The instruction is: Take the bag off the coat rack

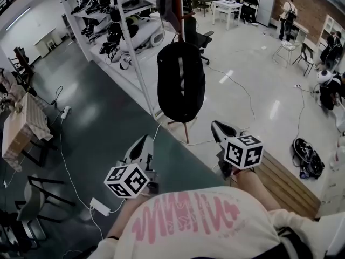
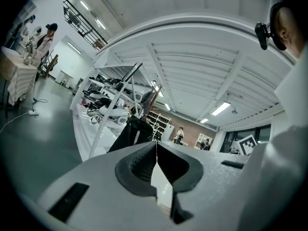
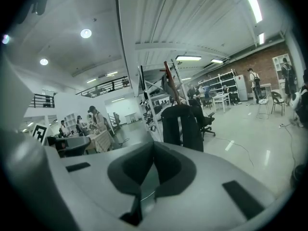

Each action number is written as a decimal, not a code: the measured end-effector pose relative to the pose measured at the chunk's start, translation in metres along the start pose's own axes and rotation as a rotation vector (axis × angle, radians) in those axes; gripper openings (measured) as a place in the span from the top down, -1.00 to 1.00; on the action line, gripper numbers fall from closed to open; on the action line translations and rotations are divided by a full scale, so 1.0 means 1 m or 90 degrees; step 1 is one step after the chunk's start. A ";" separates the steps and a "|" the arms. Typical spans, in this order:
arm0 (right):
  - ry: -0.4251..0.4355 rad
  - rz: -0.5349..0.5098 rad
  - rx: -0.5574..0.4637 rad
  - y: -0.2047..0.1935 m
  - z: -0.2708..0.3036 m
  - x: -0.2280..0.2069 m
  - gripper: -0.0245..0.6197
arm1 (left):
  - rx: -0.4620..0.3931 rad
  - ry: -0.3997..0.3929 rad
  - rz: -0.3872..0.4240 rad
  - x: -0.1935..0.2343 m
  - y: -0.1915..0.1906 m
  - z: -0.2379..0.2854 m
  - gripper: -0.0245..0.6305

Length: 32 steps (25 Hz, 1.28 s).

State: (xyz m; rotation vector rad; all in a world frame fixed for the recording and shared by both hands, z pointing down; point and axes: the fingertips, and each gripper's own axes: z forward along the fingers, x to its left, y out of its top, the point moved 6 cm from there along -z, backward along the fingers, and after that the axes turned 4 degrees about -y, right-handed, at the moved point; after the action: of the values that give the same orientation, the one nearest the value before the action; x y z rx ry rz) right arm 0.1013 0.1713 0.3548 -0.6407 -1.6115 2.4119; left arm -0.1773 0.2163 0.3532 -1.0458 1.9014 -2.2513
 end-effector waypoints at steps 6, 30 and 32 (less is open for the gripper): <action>-0.011 -0.001 0.002 0.003 0.025 0.004 0.90 | 0.003 -0.009 -0.004 0.025 0.009 0.016 0.91; -0.058 0.002 0.056 -0.021 0.036 -0.009 0.90 | 0.040 -0.028 -0.057 0.048 -0.008 0.041 0.91; -0.059 0.004 0.060 -0.023 0.038 -0.012 0.90 | 0.046 -0.028 -0.064 0.049 -0.012 0.044 0.91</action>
State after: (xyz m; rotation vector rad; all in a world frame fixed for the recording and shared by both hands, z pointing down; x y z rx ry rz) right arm 0.0932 0.1442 0.3914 -0.5263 -1.5212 2.5400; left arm -0.1889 0.1604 0.3889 -1.1961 1.7744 -2.3099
